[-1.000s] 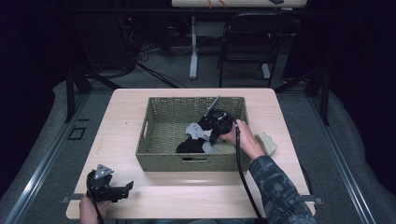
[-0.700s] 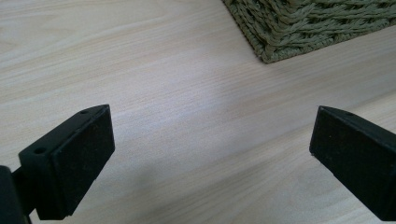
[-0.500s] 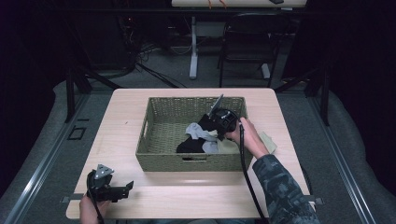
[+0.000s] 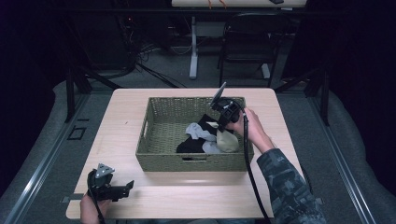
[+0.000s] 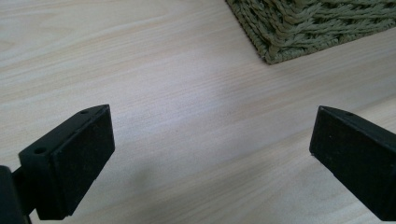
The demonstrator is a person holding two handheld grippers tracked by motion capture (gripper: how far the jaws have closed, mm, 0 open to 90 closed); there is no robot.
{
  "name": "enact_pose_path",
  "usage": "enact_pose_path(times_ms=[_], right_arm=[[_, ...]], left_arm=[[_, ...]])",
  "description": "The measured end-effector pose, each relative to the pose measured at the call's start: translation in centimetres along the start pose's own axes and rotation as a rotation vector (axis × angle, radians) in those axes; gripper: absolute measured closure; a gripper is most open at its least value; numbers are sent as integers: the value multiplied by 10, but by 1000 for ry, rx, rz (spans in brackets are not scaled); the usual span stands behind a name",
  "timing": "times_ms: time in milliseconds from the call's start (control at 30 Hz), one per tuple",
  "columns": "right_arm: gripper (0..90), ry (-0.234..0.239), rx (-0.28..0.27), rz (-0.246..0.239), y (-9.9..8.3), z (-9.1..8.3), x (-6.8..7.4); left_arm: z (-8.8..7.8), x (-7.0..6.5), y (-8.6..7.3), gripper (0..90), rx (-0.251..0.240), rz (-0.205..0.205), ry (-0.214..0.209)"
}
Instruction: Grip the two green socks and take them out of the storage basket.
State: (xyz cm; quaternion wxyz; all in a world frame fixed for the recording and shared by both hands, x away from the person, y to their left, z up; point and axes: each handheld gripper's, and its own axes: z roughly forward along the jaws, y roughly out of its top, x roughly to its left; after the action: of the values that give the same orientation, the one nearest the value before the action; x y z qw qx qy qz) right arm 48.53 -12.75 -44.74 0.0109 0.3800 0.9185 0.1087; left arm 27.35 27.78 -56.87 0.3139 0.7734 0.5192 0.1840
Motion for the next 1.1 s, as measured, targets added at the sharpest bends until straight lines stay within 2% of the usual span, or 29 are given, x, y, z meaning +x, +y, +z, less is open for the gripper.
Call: enact_pose_path(times_ms=[100,233,433,900,1100], right_arm=[[853,-6,-11,-4,2,-9,3],[853,-10,-29,-7,5,-21,5],[853,-18,-41,-9,8,-38,8],[850,-32,-102,-18,15,-87,15],[849,-51,-95,-19,15,-104,16]], left_arm=[[-2,-1,-2,0,3,3,1],[-4,1,-3,0,-10,-15,7],[-3,-1,-2,0,-1,0,3],[-3,-1,-1,0,-6,2,2],[-3,-1,-1,0,-4,4,2]])
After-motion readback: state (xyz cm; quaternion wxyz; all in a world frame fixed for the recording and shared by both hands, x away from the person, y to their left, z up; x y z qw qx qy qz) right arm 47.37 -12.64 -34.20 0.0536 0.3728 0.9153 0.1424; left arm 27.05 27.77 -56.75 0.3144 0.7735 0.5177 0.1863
